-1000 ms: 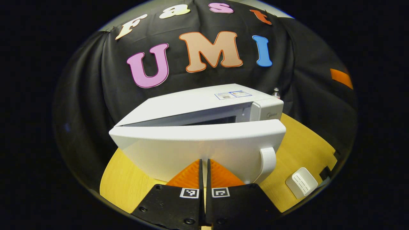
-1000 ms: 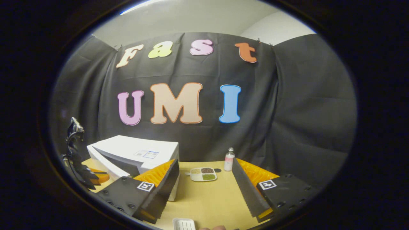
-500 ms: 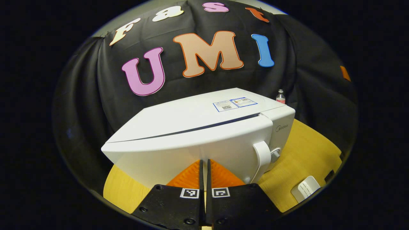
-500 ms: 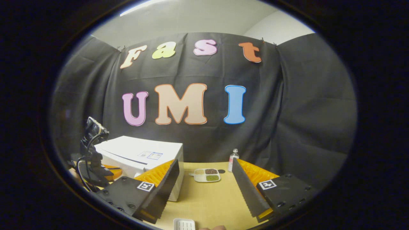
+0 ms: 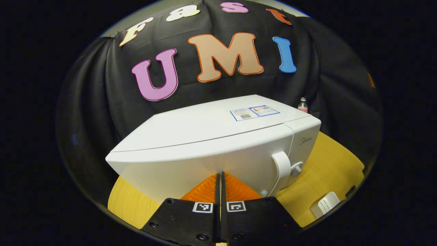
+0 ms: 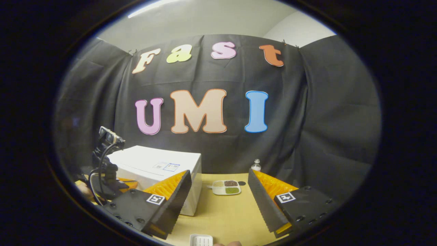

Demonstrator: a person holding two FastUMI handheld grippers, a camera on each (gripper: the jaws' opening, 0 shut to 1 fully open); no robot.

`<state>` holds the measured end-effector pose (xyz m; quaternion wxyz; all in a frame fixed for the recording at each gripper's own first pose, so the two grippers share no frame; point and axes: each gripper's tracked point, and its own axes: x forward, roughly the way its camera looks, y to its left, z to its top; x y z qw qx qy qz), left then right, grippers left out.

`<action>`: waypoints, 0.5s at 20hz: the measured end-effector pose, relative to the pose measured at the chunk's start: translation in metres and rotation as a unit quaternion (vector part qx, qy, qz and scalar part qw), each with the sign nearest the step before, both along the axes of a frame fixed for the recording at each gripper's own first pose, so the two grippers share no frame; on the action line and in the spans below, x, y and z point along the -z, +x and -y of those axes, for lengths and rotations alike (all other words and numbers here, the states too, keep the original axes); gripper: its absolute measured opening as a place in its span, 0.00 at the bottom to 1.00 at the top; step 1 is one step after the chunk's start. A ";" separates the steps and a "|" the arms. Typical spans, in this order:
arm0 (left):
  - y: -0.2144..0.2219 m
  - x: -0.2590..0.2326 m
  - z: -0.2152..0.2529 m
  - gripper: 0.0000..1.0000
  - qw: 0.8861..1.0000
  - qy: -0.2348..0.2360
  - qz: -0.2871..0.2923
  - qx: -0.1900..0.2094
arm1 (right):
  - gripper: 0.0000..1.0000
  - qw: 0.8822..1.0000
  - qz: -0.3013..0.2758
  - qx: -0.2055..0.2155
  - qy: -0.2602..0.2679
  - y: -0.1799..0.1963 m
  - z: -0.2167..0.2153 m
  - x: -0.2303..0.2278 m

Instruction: Open the microwave oven with the left hand, put the food in, and close the microwave oven.

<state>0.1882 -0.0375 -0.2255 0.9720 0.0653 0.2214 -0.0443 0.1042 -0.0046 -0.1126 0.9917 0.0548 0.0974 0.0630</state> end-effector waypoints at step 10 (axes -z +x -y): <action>-0.023 -0.061 -0.001 0.00 0.998 0.002 0.064 0.027 | 0.96 1.000 0.004 0.015 0.004 -0.013 -0.003 -0.008</action>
